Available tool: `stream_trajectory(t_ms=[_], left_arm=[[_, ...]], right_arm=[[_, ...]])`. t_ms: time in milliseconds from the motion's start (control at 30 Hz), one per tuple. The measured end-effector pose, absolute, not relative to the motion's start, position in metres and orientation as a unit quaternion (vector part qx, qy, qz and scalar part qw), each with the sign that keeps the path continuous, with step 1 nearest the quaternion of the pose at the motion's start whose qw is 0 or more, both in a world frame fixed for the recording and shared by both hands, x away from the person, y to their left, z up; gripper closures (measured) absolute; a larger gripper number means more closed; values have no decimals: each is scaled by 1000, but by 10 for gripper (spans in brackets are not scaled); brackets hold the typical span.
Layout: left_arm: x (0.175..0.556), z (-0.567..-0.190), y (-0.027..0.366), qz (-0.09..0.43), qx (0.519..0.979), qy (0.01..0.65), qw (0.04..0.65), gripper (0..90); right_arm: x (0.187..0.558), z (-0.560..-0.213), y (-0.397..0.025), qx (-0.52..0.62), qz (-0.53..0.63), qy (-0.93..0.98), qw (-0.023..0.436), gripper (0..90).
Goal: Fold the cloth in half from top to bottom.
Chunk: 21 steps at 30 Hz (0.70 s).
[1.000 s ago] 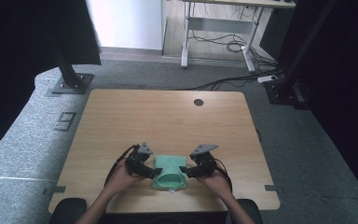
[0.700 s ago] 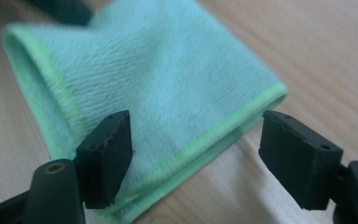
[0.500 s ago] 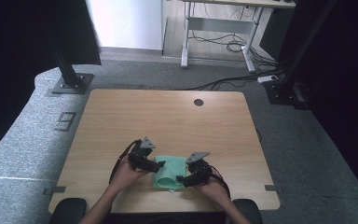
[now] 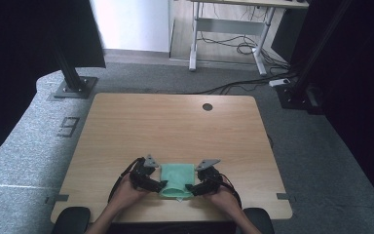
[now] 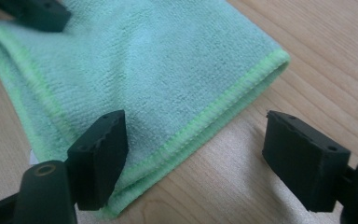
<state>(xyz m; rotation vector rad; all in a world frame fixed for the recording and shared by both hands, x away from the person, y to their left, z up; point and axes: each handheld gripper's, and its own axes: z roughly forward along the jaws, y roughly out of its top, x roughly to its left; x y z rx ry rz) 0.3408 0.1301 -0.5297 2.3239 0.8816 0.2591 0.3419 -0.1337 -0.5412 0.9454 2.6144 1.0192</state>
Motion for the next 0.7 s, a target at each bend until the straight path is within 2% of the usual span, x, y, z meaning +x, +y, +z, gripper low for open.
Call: stream_trajectory(t_ms=[367, 533, 700], left_arm=[[339, -534, 131, 120, 877, 344, 313, 118], [324, -531, 131, 113, 870, 343, 335, 134], [315, -537, 132, 117, 870, 348, 330, 136]], right_arm=[[333, -538, -138, 322, 343, 877, 96, 215], [332, -542, -143, 331, 348, 872, 93, 203], [332, -542, -143, 335, 347, 871, 96, 190]])
